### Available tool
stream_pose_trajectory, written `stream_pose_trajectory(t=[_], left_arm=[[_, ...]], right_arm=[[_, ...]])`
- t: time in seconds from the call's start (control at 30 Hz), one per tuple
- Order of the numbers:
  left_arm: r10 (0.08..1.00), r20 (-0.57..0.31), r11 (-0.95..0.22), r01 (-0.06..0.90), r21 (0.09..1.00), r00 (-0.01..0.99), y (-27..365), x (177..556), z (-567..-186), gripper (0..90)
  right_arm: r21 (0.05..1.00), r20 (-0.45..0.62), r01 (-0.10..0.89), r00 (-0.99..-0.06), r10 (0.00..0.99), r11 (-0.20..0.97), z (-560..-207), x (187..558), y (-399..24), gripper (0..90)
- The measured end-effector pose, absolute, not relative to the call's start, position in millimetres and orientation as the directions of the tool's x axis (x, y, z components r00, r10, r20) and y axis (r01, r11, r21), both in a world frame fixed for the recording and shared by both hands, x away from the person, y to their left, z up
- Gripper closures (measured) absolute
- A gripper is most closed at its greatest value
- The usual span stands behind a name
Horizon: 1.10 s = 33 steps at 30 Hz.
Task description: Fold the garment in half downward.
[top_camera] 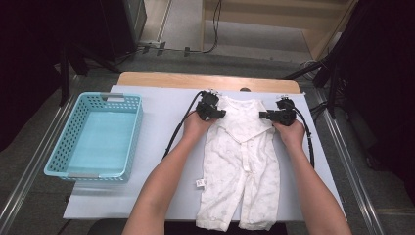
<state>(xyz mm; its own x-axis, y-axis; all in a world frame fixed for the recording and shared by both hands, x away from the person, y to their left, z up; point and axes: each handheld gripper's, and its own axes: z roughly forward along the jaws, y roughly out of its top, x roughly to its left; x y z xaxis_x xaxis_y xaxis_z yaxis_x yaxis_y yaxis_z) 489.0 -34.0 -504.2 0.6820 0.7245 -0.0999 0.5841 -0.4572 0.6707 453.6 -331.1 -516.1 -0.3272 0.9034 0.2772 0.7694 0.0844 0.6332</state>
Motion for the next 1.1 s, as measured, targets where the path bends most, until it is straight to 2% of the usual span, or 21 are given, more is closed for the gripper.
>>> stream_pose_trajectory(t=[0.03,0.07,0.1,0.13,0.27,0.33,0.53,0.83,1.1], left_arm=[[0.723,-0.128,-0.446,0.6,0.664,0.679,-33.4,489.8,-504.3,73.4],[0.723,-0.128,-0.446,0.6,0.664,0.679,-33.4,489.8,-504.3,79.9],[0.716,-0.148,-0.445,0.609,0.657,0.682,-32.6,490.5,-504.4,79.9],[0.709,-0.166,-0.441,0.616,0.652,0.685,-31.6,491.4,-504.6,86.5],[0.714,-0.196,-0.425,0.638,0.642,0.672,-26.1,495.5,-501.2,87.5],[0.715,-0.226,-0.391,0.647,0.654,0.661,-20.4,497.5,-496.2,87.6],[0.704,-0.246,-0.35,0.627,0.696,0.666,-8.6,498.5,-475.4,87.6],[0.695,-0.202,-0.348,0.568,0.746,0.691,-0.6,499.7,-437.2,87.5],[0.68,-0.165,-0.337,0.504,0.795,0.715,6.0,499.6,-387.4,87.3]], right_arm=[[0.621,0.305,0.781,-0.329,0.894,0.075,-517.0,454.4,-329.8,78.5],[0.621,0.305,0.781,-0.329,0.894,0.075,-517.0,454.4,-329.8,78.5],[0.615,0.305,0.785,-0.326,0.895,0.076,-517.0,454.6,-328.6,81.4],[0.602,0.33,0.795,-0.324,0.887,0.066,-515.4,456.0,-327.6,82.6],[0.609,0.323,0.79,-0.323,0.889,0.065,-510.2,455.3,-327.6,83.2],[0.619,0.348,0.784,-0.323,0.88,0.043,-504.6,454.9,-329.9,83.5],[0.646,0.353,0.762,-0.348,0.868,0.043,-481.6,455.6,-330.9,83.9],[0.693,0.322,0.718,-0.39,0.863,0.066,-438.3,458.3,-324.4,83.9],[0.738,0.302,0.671,-0.423,0.854,0.071,-400.2,460.5,-319.5,83.9]])
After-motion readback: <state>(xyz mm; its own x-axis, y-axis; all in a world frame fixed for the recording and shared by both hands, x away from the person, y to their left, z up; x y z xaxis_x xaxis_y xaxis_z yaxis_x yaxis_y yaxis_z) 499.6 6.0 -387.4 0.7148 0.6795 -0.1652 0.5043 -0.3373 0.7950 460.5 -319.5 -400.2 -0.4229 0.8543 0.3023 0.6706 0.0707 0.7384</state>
